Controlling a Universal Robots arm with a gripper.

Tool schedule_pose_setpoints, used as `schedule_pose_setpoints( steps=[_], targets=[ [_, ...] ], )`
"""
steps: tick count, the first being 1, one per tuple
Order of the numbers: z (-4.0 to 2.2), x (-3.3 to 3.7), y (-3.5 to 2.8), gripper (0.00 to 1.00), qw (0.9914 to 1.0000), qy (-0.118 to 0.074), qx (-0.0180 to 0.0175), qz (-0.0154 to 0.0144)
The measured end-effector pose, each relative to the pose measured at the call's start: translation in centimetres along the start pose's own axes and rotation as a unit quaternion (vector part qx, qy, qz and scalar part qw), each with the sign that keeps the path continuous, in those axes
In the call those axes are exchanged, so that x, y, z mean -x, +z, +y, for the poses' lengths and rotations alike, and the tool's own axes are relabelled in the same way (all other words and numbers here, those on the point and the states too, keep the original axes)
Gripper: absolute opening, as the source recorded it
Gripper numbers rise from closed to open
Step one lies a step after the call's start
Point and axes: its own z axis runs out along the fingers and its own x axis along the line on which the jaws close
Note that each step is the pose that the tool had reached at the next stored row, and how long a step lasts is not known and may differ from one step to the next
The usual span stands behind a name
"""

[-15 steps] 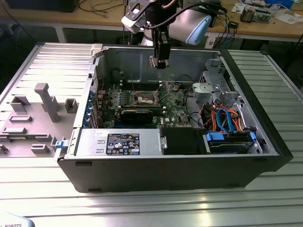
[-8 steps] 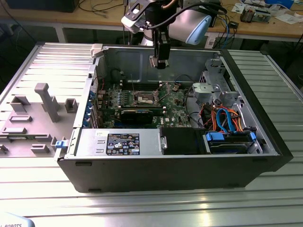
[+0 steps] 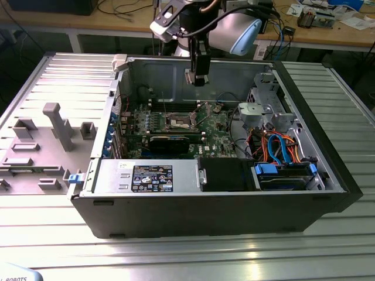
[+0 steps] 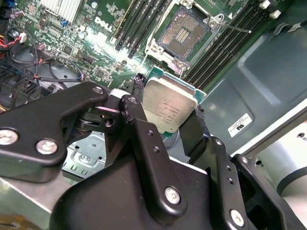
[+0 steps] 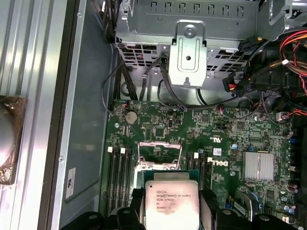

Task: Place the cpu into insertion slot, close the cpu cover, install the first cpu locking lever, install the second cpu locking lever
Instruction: 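Place the cpu into insertion slot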

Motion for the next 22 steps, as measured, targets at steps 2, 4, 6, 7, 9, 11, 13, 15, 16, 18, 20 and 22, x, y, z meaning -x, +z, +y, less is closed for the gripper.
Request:
schedule_pose_setpoints(
  steps=[2, 4, 6, 7, 9, 11, 13, 15, 16, 18, 20, 22],
  targets=[
    [0.0, 0.0, 0.03, 0.54, 1.0, 0.0, 0.0, 0.0],
    [-0.01, 0.0, 0.08, 0.54, 1.0, 0.0, 0.0, 0.0],
    [-0.01, 0.0, 0.12, 0.54, 1.0, 0.0, 0.0, 0.0],
    [-0.01, 0.0, 0.13, 0.54, 1.0, 0.0, 0.0, 0.0],
    [-0.01, 0.0, 0.15, 0.54, 1.0, 0.0, 0.0, -0.0001],
    [-0.02, 0.0, 0.18, 0.54, 1.0, 0.0, 0.0, 0.0],
    [-0.02, 0.0, 0.23, 0.54, 1.0, 0.0, 0.0, 0.0],
    [-0.05, 0.0, 0.55, 0.54, 1.0, 0.0, 0.0, 0.0],
    [-0.05, 0.0, 0.58, 0.54, 1.0, 0.0, 0.0, 0.0],
    [-0.05, 0.0, 0.59, 0.54, 1.0, 0.0, 0.0, 0.0],
    [-0.05, 0.0, 0.6, 0.54, 1.0, 0.0, 0.0, 0.0],
    [-0.05, -0.01, 0.62, 0.54, 1.0, 0.0, 0.0, 0.0]
  ],
)
